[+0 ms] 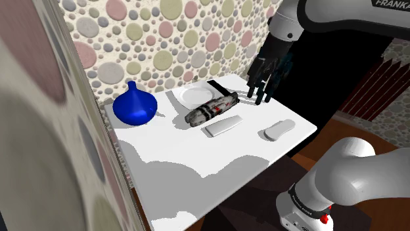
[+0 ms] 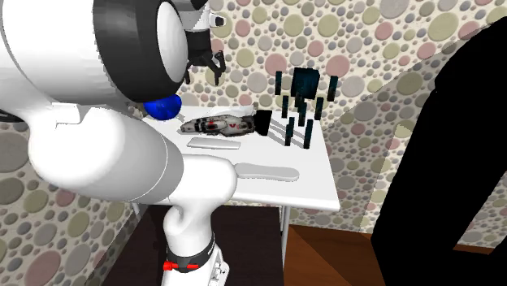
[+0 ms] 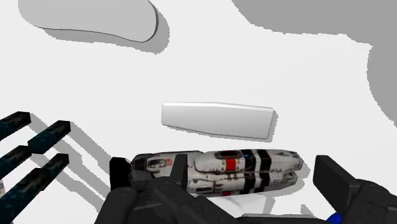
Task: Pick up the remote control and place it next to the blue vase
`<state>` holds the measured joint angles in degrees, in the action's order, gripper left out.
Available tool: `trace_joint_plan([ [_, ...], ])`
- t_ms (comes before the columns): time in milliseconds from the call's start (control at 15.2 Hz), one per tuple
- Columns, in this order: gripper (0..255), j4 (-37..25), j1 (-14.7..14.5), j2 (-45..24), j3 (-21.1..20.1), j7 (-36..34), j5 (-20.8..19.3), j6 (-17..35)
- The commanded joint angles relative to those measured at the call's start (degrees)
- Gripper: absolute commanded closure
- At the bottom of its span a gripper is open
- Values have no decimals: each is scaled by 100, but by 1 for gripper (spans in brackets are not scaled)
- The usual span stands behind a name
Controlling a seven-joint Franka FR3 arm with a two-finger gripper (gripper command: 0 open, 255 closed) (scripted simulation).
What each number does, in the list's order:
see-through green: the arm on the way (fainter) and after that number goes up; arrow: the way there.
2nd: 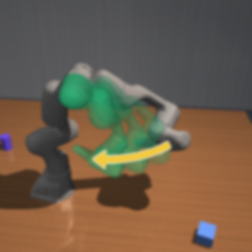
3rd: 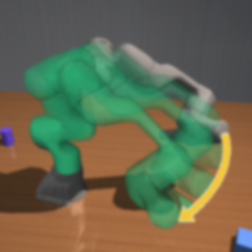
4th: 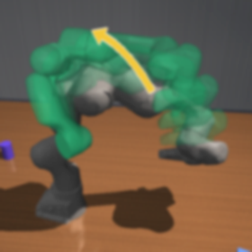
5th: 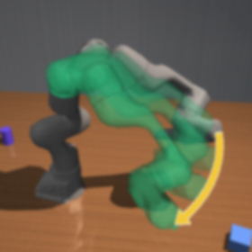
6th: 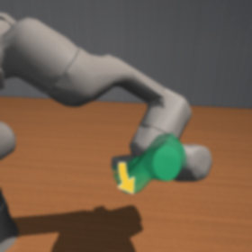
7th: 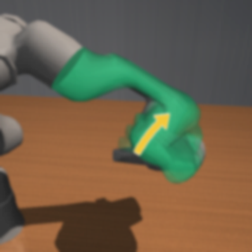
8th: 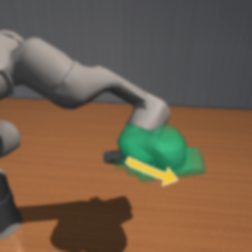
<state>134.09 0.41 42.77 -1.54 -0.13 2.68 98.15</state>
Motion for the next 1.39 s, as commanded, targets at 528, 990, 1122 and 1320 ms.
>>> trace_joint_plan([
  [528,0,1600,-482,1198,1005,2579,-696,183],
  [990,0,2502,-568,1810,2241,5006,-1836,325],
  [1122,0,2653,-556,1843,2656,5727,-2233,417],
  [1320,0,2780,-556,1742,3322,6810,-2859,629],
])
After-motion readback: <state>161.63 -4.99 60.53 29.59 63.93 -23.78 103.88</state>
